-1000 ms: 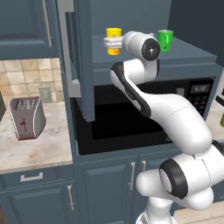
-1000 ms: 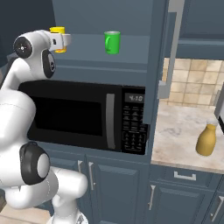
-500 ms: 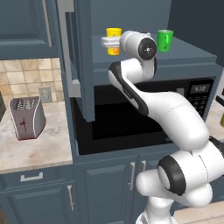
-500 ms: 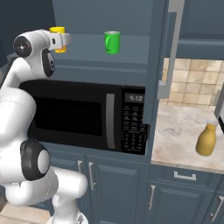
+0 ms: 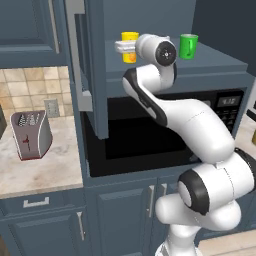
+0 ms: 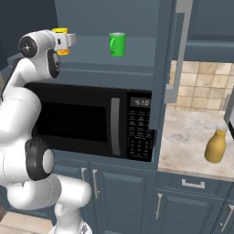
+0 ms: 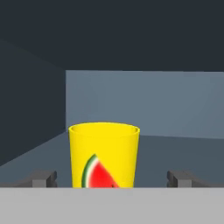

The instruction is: There is a tray on the dining counter. Grab the cup, mug, and pitcher and place them on the tray. The pitcher may be placed next to the tray if it cannot fit the tray.

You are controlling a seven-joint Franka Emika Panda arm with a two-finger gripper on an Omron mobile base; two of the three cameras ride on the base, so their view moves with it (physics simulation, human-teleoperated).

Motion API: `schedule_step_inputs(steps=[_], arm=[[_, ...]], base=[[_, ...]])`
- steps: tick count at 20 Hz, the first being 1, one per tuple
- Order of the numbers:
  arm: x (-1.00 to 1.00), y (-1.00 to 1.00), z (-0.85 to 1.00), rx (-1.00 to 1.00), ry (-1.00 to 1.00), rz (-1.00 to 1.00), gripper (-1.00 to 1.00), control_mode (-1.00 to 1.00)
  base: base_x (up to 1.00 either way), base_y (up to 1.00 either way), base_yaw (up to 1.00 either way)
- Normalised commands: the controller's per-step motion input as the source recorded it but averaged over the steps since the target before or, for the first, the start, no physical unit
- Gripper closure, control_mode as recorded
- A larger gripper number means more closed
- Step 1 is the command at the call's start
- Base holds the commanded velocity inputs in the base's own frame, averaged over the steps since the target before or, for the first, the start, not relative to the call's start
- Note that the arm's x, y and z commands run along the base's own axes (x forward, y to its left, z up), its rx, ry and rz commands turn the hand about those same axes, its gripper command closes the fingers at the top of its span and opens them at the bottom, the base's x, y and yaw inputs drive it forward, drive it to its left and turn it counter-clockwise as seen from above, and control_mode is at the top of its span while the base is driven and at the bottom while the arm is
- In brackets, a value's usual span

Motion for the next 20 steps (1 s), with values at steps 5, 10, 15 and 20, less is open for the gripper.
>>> schedule_step_inputs(steps=[5,10,15,20], arm=[[0.16,0.02,0.0,0.0,0.0,0.0,-1.0,-1.0],[0.09,0.04,0.0,0.0,0.0,0.0,-1.0,-1.0],[0.05,0.11,0.0,0.0,-0.01,0.0,-1.0,-1.0],[0.0,0.04,0.0,0.0,-0.01,0.0,-1.0,-1.0]], base=[[0.0,0.0,0.0],[0.0,0.0,0.0],[0.0,0.0,0.0],[0.0,0.0,0.0]])
